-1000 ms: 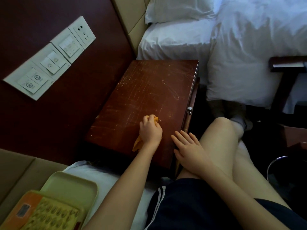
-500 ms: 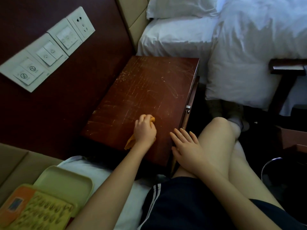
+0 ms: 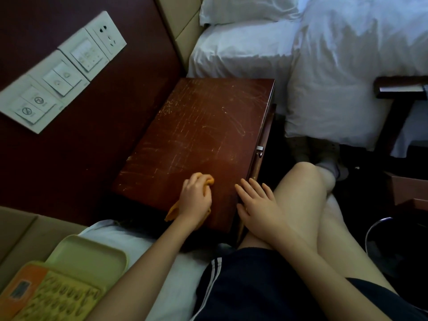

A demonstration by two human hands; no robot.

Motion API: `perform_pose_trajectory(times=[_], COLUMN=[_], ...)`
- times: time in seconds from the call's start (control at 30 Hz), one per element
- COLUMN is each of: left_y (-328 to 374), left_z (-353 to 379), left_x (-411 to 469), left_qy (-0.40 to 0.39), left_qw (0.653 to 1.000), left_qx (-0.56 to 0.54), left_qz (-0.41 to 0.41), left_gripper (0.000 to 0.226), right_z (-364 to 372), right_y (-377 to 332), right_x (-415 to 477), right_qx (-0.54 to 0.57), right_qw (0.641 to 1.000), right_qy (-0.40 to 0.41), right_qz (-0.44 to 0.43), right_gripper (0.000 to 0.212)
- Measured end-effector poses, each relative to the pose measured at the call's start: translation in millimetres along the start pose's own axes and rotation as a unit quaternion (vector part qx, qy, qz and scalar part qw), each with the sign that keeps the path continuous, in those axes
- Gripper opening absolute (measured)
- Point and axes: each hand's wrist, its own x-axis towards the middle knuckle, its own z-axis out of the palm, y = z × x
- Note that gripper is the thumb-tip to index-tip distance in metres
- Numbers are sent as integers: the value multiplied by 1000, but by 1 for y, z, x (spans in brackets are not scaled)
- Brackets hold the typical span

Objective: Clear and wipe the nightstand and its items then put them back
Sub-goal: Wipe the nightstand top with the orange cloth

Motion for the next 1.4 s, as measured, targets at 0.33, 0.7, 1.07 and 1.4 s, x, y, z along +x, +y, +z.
perform_pose_trajectory(times=[0.33, 0.7, 1.07, 1.4], left_y=[49, 21, 63, 36], left_z=[21, 9, 24, 13], left_x=[29, 11, 38, 28], left_qy=[-29, 7, -47, -14], left_qw=[999, 1000, 998, 1000], left_qx=[-11, -8, -9, 1], left_qz=[17, -24, 31, -9], left_gripper=[27, 26, 30, 26], right_z=[-10, -5, -1, -7], right_y=[6, 11, 16, 15], right_x=[-5, -5, -8, -7], right_qx=[1, 13, 21, 28], right_qw=[1000, 1000, 999, 999], right_qy=[-3, -4, -3, 17], right_qz=[24, 26, 41, 39], right_gripper=[52, 52, 52, 52])
